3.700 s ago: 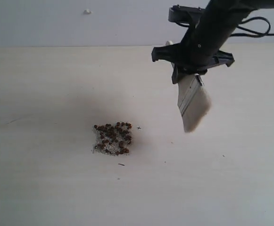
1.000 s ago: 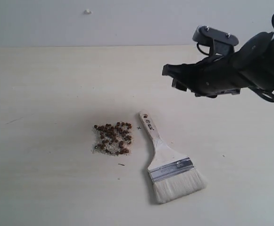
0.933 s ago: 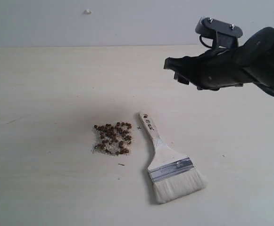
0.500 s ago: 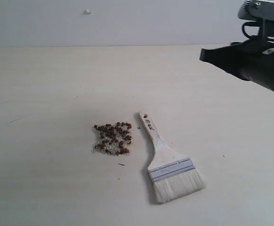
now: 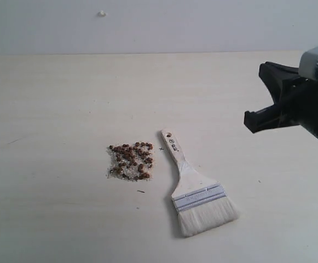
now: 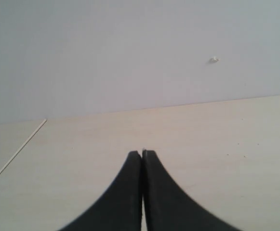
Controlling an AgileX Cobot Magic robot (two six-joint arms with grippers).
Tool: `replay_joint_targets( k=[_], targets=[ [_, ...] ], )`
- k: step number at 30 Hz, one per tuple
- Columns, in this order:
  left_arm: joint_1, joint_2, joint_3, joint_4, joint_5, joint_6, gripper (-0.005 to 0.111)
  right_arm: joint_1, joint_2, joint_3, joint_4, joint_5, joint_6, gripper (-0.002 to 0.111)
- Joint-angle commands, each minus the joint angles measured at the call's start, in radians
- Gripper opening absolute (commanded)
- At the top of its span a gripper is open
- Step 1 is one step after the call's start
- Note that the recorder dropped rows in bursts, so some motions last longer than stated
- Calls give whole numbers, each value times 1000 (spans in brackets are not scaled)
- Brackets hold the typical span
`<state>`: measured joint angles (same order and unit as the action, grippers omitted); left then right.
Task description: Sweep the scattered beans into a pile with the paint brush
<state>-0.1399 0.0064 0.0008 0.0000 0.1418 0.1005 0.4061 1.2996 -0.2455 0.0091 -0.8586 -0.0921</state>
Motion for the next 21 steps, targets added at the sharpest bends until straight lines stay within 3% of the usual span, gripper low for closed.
replay_joint_targets(
  k=[1, 4, 21],
  targets=[
    [1, -6, -1, -7, -1, 0, 0, 1, -69, 45, -85, 32, 109, 0],
    [1, -6, -1, -7, -1, 0, 0, 1, -91, 49, -78, 105, 124, 0],
    [1, -6, -1, -7, -1, 0, 0, 1, -90, 49, -67, 135, 119, 0]
  ],
)
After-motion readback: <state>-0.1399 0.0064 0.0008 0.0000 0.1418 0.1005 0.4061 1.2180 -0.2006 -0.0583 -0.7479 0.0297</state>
